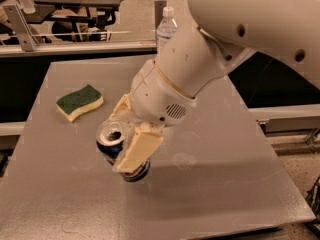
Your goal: Knock pepsi can over
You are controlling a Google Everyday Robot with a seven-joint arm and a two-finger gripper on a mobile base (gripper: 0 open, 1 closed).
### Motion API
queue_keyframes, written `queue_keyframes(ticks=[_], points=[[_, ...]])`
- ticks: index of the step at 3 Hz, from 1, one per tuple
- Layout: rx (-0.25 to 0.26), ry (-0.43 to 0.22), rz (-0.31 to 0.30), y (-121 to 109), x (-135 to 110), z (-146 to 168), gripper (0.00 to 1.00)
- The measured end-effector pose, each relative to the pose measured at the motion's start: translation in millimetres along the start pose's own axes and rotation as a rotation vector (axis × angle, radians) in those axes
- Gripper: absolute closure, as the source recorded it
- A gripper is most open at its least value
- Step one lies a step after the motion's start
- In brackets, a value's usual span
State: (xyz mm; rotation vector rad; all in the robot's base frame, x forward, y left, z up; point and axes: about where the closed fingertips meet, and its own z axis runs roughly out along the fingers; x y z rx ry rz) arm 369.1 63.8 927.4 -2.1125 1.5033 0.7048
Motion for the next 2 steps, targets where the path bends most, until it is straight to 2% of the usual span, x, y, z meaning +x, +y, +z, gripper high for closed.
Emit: queue_keyframes(ticks=[1,2], points=[[-0.029,0.225,-0.062,-16.0,11.1,-5.3,1.0],[-0.021,0.374,-0.119,-23.6,18.6,-1.2,1.0]])
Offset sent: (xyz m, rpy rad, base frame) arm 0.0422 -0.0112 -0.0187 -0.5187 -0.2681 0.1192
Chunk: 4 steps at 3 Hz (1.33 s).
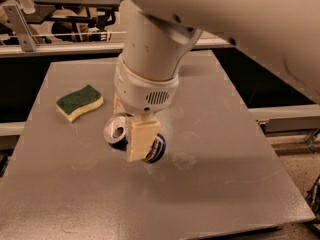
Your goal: Knock pepsi can over
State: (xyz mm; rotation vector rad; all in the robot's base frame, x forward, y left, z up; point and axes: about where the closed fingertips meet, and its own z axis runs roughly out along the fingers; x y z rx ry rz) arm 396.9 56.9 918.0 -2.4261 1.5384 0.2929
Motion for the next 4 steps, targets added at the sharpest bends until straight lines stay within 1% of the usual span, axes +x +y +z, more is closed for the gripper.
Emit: queue_keyframes(ticks=[1,2,3,4], points=[[0.009,0.11,-0.047,-6,3,8,0.82],[0.003,0.176,-0.084,-9,3,19,0.59],[-0.006,0.213,-0.116,-10,1,27,0.36],[-0.02,0.236,-0.14,-7,0,36,0.12]])
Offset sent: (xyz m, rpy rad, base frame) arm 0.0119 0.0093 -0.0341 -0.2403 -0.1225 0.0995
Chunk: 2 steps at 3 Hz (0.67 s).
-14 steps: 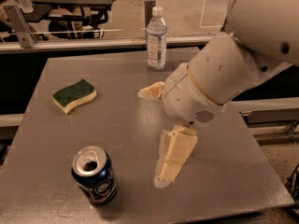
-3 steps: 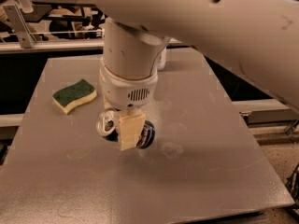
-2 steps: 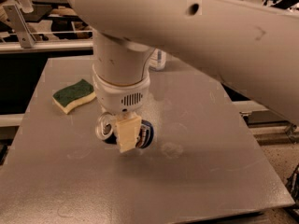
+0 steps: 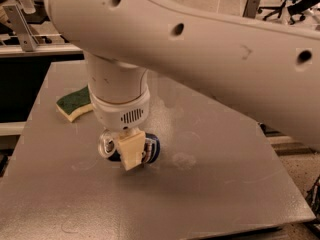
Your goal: Knock pepsi can over
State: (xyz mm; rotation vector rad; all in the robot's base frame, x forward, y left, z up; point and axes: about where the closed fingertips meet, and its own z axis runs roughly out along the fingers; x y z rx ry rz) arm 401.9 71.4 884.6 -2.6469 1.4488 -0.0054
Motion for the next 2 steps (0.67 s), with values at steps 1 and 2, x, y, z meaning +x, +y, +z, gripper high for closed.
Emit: queue_keyframes(ticks=[1,2], points=[[-0.012,0.015,-0.019,3.2,-3.8,7.5,0.0],[-0.012,0.015,-0.019,3.2,-3.8,7.5,0.0]])
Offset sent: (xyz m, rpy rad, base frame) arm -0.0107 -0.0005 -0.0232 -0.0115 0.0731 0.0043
